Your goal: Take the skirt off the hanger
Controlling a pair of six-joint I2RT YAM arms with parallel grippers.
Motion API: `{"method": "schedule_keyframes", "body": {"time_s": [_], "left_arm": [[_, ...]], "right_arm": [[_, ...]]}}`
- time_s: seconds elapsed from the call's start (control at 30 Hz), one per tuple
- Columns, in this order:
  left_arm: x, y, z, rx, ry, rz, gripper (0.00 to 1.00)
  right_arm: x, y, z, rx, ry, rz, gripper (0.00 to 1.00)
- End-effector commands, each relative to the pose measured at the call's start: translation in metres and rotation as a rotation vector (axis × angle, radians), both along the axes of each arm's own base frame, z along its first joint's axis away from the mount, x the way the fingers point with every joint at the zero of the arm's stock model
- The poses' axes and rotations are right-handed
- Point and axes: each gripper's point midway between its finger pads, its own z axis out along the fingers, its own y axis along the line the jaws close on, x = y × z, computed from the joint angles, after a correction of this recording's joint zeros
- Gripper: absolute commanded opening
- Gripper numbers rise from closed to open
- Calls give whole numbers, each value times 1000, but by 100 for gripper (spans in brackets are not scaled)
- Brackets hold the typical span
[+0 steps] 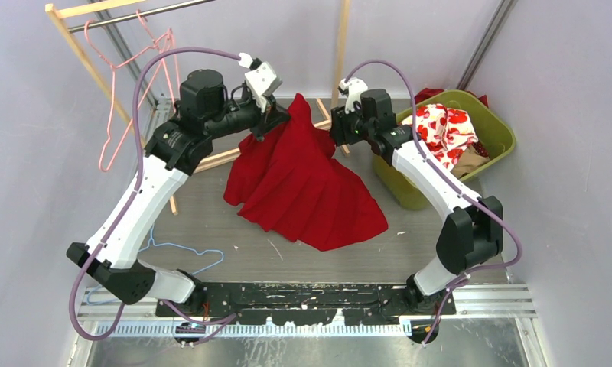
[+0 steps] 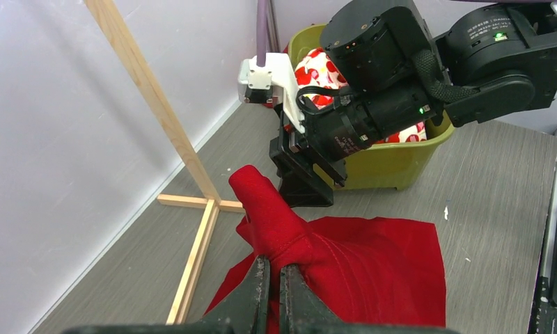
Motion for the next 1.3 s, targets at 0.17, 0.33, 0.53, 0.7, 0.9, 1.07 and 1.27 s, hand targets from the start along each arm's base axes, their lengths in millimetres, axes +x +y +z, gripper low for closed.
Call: {"method": "schedule_keyframes", "body": {"time_s": [0.17, 0.33, 0.53, 0.7, 0.9, 1.07, 1.27], "left_arm": [[-16, 11, 64, -89, -186, -4, 0], [-17, 12, 65, -86, -188, -2, 0], [-18, 12, 70, -90, -197, -4, 1], [-18, 13, 72, -89, -204, -5, 0], [-19, 13, 72, -84, -206, -5, 1], [-19, 14, 69, -77, -205, -2, 1], [-18, 16, 67, -69, -205, 3, 1]], "right_arm": [[11, 16, 6, 78, -17, 29, 52], [8, 15, -9, 71, 12, 31, 52], [12, 13, -27, 53, 39, 19, 51], [19, 17, -38, 64, 66, 18, 49], [31, 25, -46, 90, 80, 26, 45], [38, 30, -42, 108, 52, 32, 34], [44, 31, -30, 134, 8, 18, 2]]}}
